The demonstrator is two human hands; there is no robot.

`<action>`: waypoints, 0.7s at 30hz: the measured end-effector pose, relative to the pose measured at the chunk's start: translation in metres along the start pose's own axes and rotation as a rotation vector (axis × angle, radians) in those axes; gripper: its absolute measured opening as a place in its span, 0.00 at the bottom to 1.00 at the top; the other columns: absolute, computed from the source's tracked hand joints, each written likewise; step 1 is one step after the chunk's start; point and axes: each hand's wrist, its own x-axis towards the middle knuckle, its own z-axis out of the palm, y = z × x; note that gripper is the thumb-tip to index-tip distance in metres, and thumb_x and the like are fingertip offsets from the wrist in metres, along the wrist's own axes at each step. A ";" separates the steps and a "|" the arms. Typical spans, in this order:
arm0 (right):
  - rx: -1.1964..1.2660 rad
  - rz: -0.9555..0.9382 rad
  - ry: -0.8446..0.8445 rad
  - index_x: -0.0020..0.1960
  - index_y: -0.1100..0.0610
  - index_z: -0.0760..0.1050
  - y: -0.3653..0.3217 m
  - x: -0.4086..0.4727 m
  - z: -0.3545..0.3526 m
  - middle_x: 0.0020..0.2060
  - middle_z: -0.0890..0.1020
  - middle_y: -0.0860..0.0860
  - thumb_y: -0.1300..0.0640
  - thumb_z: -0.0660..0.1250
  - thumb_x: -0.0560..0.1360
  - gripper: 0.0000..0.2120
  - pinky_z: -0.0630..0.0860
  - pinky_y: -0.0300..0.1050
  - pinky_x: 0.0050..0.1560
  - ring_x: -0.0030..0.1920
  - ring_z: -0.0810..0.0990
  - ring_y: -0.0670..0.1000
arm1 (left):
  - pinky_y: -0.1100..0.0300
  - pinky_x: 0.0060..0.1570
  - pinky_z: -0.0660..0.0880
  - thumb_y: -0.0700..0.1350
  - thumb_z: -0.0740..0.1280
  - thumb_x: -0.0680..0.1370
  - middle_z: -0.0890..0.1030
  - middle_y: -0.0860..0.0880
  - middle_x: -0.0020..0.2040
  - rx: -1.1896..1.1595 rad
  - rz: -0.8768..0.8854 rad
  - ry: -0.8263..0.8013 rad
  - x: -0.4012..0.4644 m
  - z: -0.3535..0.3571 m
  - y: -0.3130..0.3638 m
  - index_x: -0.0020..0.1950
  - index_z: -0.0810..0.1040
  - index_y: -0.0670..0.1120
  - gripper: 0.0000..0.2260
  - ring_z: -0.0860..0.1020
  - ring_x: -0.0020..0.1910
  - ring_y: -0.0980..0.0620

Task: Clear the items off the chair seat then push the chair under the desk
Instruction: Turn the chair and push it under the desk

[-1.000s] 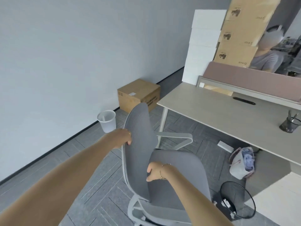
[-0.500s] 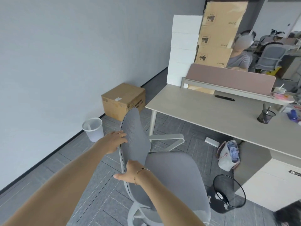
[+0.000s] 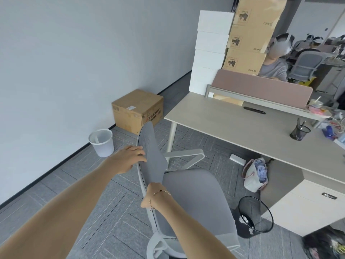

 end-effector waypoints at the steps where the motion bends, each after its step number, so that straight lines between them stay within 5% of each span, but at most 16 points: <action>1: -0.073 0.015 -0.053 0.54 0.61 0.72 0.000 -0.003 -0.003 0.42 0.79 0.56 0.62 0.64 0.74 0.09 0.76 0.45 0.48 0.54 0.80 0.56 | 0.54 0.75 0.51 0.34 0.62 0.75 0.65 0.52 0.74 0.003 0.006 0.004 0.000 0.002 0.001 0.70 0.67 0.55 0.26 0.55 0.77 0.52; 3: -0.237 0.009 -0.177 0.62 0.63 0.71 0.003 -0.007 -0.009 0.52 0.79 0.57 0.61 0.61 0.77 0.14 0.76 0.48 0.51 0.53 0.78 0.59 | 0.54 0.76 0.51 0.39 0.66 0.75 0.67 0.53 0.73 0.015 0.014 -0.005 0.000 0.001 0.004 0.69 0.67 0.55 0.25 0.56 0.76 0.52; 6: -0.452 0.006 -0.305 0.59 0.63 0.70 0.010 -0.009 -0.008 0.48 0.73 0.55 0.59 0.58 0.78 0.12 0.73 0.49 0.50 0.50 0.70 0.58 | 0.54 0.76 0.51 0.48 0.69 0.74 0.68 0.55 0.71 0.023 0.007 -0.023 0.000 0.001 0.007 0.69 0.68 0.56 0.24 0.58 0.75 0.53; 8: -0.524 0.039 -0.373 0.67 0.59 0.66 0.019 -0.011 -0.003 0.58 0.71 0.54 0.58 0.58 0.78 0.18 0.71 0.49 0.56 0.56 0.71 0.58 | 0.54 0.76 0.51 0.50 0.69 0.74 0.69 0.55 0.71 0.021 -0.008 -0.026 -0.001 0.002 0.008 0.69 0.68 0.56 0.24 0.59 0.75 0.53; 11: -0.489 0.009 -0.273 0.68 0.57 0.66 0.039 -0.024 -0.004 0.65 0.69 0.52 0.58 0.65 0.75 0.22 0.71 0.48 0.54 0.61 0.73 0.58 | 0.54 0.76 0.52 0.50 0.68 0.74 0.71 0.56 0.70 0.030 -0.007 -0.010 -0.003 0.002 0.011 0.68 0.69 0.55 0.22 0.61 0.74 0.54; 15: -0.472 0.034 -0.268 0.67 0.58 0.69 0.072 -0.044 -0.006 0.64 0.72 0.53 0.60 0.69 0.73 0.23 0.70 0.46 0.52 0.49 0.70 0.56 | 0.57 0.76 0.53 0.54 0.68 0.74 0.75 0.56 0.65 0.020 -0.001 0.003 -0.006 0.001 0.025 0.64 0.73 0.53 0.19 0.68 0.69 0.55; 21: -0.469 0.106 -0.224 0.67 0.59 0.69 0.119 -0.076 -0.005 0.67 0.72 0.53 0.62 0.67 0.75 0.21 0.70 0.47 0.63 0.62 0.74 0.57 | 0.67 0.53 0.62 0.56 0.72 0.70 0.79 0.55 0.52 -0.085 -0.009 0.041 -0.019 0.000 0.069 0.54 0.77 0.51 0.17 0.75 0.54 0.55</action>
